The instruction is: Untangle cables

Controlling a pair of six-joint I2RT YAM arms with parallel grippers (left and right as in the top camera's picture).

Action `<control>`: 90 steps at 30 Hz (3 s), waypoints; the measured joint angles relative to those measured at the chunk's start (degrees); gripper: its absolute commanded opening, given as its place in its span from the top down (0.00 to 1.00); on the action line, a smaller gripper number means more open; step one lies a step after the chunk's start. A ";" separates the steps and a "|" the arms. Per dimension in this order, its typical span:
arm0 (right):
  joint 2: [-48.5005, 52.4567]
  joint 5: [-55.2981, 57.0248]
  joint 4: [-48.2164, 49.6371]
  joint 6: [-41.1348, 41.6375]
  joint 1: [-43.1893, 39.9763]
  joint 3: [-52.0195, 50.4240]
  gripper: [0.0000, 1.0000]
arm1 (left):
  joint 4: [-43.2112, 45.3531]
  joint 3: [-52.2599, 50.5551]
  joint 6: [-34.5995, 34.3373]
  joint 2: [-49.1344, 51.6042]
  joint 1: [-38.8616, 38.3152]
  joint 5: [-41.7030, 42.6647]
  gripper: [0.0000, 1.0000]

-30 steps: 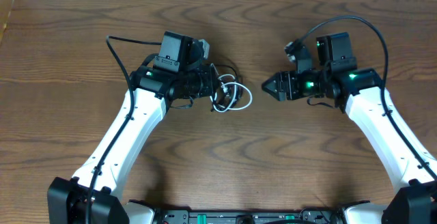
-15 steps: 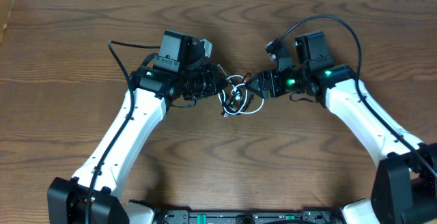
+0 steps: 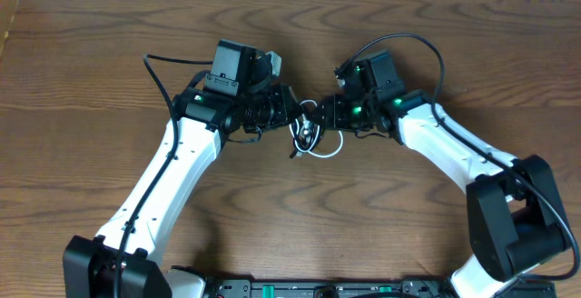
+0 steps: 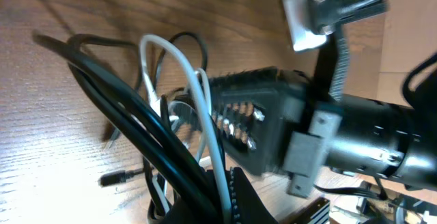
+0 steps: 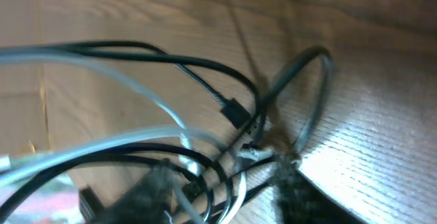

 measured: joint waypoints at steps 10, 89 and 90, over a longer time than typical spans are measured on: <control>0.42 10.75 -11.72 -0.76 -7.37 0.09 0.99 | -0.04 0.00 6.60 0.02 7.69 -0.24 0.93; -20.41 29.31 -21.18 -5.14 -11.50 -0.74 0.45 | 11.67 -0.02 6.16 0.02 5.09 9.66 0.92; -19.52 29.53 -21.16 -5.07 -11.50 -0.85 0.21 | 12.94 -0.02 6.32 0.02 5.07 12.07 0.93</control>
